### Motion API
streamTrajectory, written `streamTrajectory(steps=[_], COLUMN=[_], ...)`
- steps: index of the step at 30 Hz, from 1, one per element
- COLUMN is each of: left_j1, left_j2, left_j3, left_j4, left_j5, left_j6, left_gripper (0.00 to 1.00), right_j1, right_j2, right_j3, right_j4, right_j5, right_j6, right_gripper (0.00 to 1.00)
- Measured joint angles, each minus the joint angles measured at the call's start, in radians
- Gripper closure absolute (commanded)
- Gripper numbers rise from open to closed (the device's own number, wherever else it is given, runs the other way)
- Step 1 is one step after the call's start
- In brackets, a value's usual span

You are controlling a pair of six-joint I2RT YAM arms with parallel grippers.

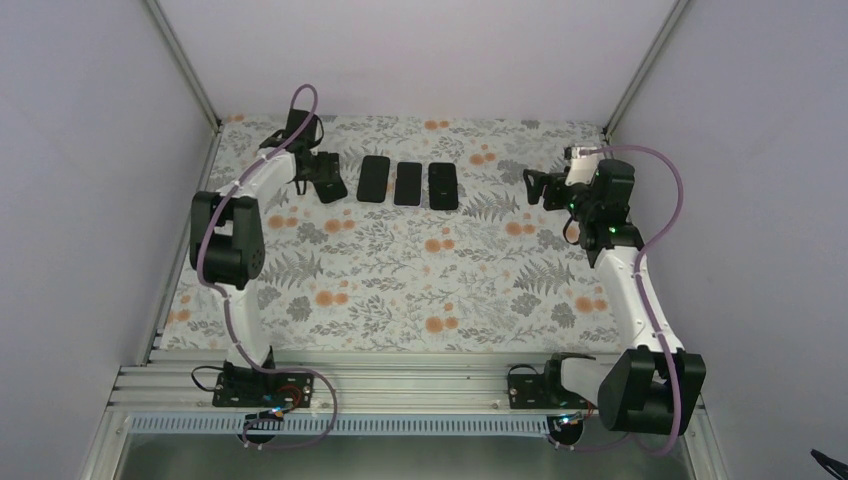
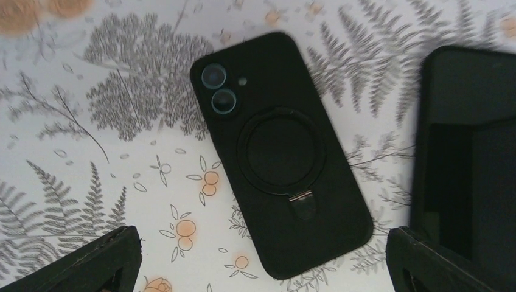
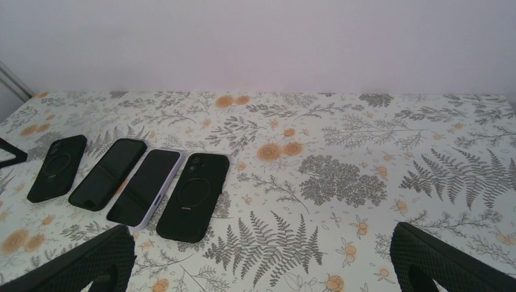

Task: Take the phone out of the phone case
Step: Pick up the phone at the center of the board.

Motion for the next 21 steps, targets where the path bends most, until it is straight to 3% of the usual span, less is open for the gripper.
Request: streamTrajectory(steps=[7, 21], left_j1=[-0.009, -0.014], left_j2=[0.110, 0.265], left_j3=[0.022, 0.212], left_j4=[-0.013, -0.048], left_j5=[-0.056, -0.066], left_j6=[-0.082, -0.183], left_gripper=[0.00, 0.00], right_j1=[-0.009, -0.027], right_j2=[0.000, 0.000], right_j3=[-0.003, -0.020], right_j4=[0.019, 0.040], right_j5=[0.016, 0.014], right_j6=[0.016, 0.024], right_gripper=[0.01, 0.01])
